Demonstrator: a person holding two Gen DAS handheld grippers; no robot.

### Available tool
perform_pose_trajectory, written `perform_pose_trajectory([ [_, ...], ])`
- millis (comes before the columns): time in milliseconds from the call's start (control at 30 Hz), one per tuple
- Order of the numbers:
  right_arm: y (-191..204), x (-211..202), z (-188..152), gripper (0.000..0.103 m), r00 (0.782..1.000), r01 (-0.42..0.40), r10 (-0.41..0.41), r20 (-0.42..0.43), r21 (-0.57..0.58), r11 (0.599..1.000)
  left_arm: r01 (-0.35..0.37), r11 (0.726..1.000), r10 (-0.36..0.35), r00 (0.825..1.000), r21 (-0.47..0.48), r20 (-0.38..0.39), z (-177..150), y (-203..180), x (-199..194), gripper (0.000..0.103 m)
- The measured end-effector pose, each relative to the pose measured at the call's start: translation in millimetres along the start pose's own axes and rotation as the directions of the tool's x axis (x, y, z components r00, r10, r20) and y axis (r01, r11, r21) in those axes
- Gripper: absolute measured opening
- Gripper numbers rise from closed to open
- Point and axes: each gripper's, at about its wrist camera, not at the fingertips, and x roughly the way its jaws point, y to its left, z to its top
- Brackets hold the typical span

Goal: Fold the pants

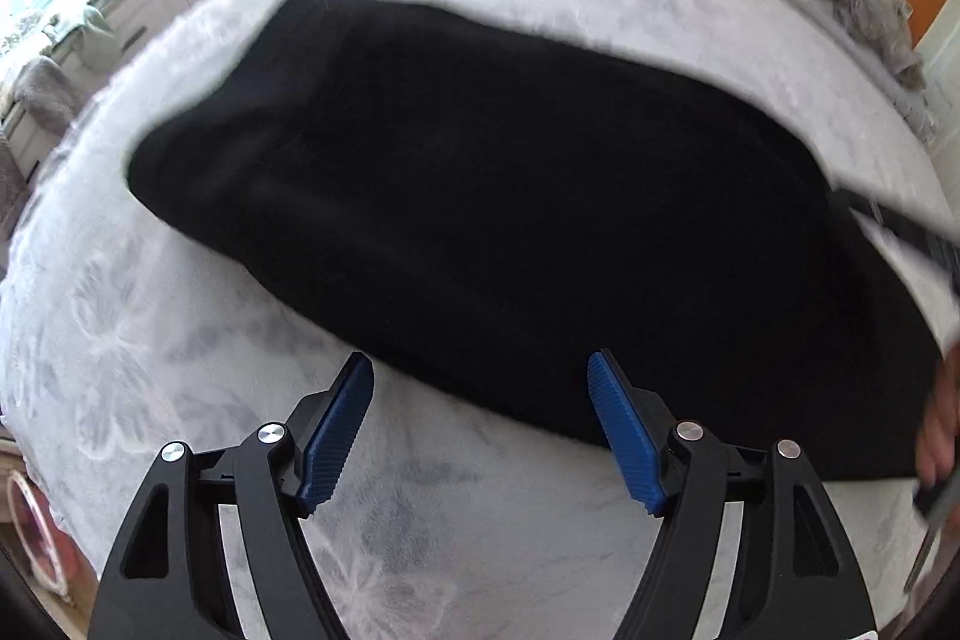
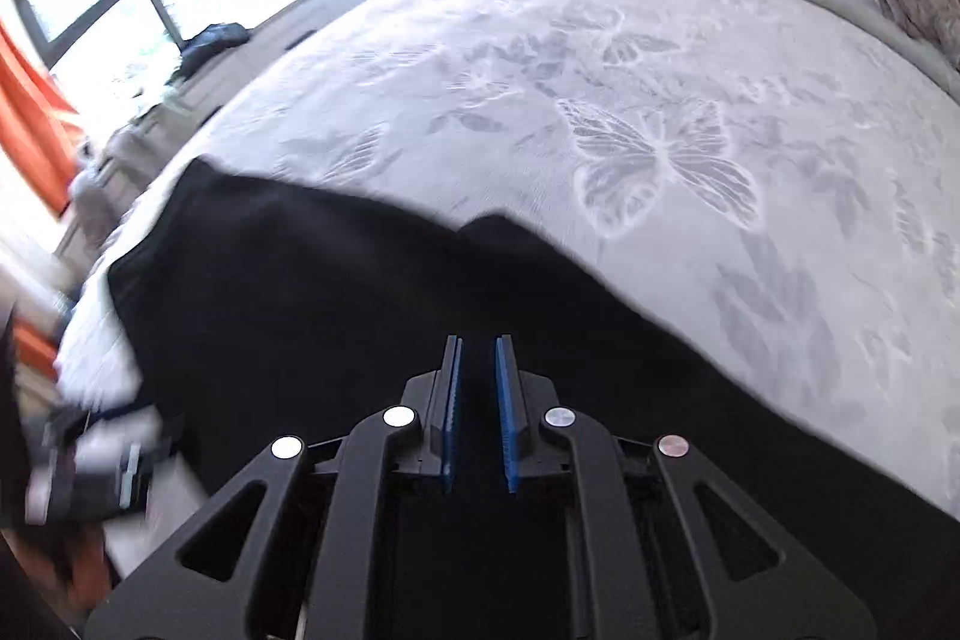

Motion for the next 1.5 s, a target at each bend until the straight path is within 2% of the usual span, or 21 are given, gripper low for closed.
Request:
perform_pose_trajectory([
  [33,-2,25,11,0.009,0.998,0.051,-0.051,-0.028,0.0,0.999,0.011,1.0,-0.011,1.0,-0.007,-0.021,-2,4,7,0.074],
  [67,2,42,17,0.004,0.995,0.088,-0.088,-0.041,0.007,0.996,0.022,1.0,-0.022,1.0,-0.007,-0.005,-3,6,6,0.075],
  [100,0,49,26,0.005,0.993,0.117,-0.116,-0.012,0.034,0.993,0.024,1.0,-0.024,1.0,0.004,-0.004,-2,6,5,0.075],
  [167,-1,35,32,0.009,0.995,0.09,-0.094,0.039,0.099,0.991,0.039,0.999,-0.038,0.999,0.018,-0.009,-3,8,5,0.075],
  [267,15,14,29,0.009,0.995,-0.001,-0.008,0.102,0.085,0.996,0.065,0.998,-0.065,0.998,0.016,0.001,-2,13,1,0.074],
  [367,35,49,19,0.008,0.995,0.102,-0.102,0.004,0.012,0.995,0.043,0.999,-0.045,0.998,0.033,0.052,0,14,-6,0.074],
  [433,33,34,25,0.01,0.993,0.108,-0.11,0.047,0.043,0.993,0.031,0.999,-0.034,0.997,0.041,0.069,-1,11,-9,0.074],
  [500,30,-7,24,0.013,0.987,0.083,-0.094,0.128,0.086,0.993,0.048,0.998,-0.052,0.995,0.05,0.086,-3,8,-14,0.074],
  [567,27,-46,12,0.013,0.981,0.067,-0.082,0.174,0.09,0.994,0.014,0.996,-0.026,0.991,0.088,0.134,-8,0,-22,0.074],
  [633,23,-78,-15,0.013,0.975,0.143,-0.153,0.16,0.074,0.987,-0.043,0.991,0.018,0.98,0.124,0.196,-13,-10,-32,0.074],
  [733,-14,-105,-66,0.013,0.962,0.238,-0.248,0.117,0.092,0.967,-0.065,0.985,0.022,0.967,0.161,0.255,-22,-23,-45,0.074],
  [800,-61,-126,-104,0.013,0.931,0.342,-0.355,0.08,0.146,0.928,-0.07,0.981,0.017,0.959,0.181,0.281,-26,-30,-50,0.074],
  [867,-103,-150,-130,0.014,0.911,0.383,-0.407,0.061,0.238,0.893,-0.077,0.978,0.013,0.952,0.196,0.306,-30,-46,-55,0.074],
  [967,-172,-194,-177,0.017,0.857,0.473,-0.514,0.013,0.375,0.798,-0.074,0.974,0.002,0.949,0.216,0.315,-34,-63,-56,0.074],
  [1100,-226,-226,-214,0.017,0.853,0.453,-0.522,-0.007,0.509,0.732,-0.081,0.967,0.005,0.954,0.241,0.3,-34,-91,-53,0.074],
  [1167,-248,-241,-225,0.021,0.825,0.488,-0.564,-0.031,0.542,0.684,-0.086,0.963,0.007,0.955,0.255,0.296,-32,-104,-51,0.075],
  [1233,-266,-256,-237,0.033,0.801,0.511,-0.597,-0.044,0.571,0.643,-0.087,0.959,0.005,0.956,0.27,0.293,-33,-113,-46,0.076],
  [1267,-281,-267,-246,0.034,0.789,0.515,-0.612,-0.051,0.597,0.615,-0.085,0.957,0.001,0.957,0.277,0.291,-34,-118,-43,0.077],
  [1367,-313,-285,-274,0.035,0.785,0.495,-0.616,-0.068,0.666,0.558,-0.068,0.952,-0.023,0.957,0.299,0.291,-32,-126,-39,0.079],
  [1433,-328,-287,-289,0.036,0.818,0.444,-0.571,-0.069,0.706,0.551,-0.062,0.952,-0.032,0.954,0.299,0.298,-32,-129,-37,0.08],
  [1500,-341,-285,-299,0.036,0.82,0.444,-0.566,-0.087,0.72,0.533,-0.045,0.952,-0.049,0.954,0.302,0.297,-31,-132,-36,0.081],
])
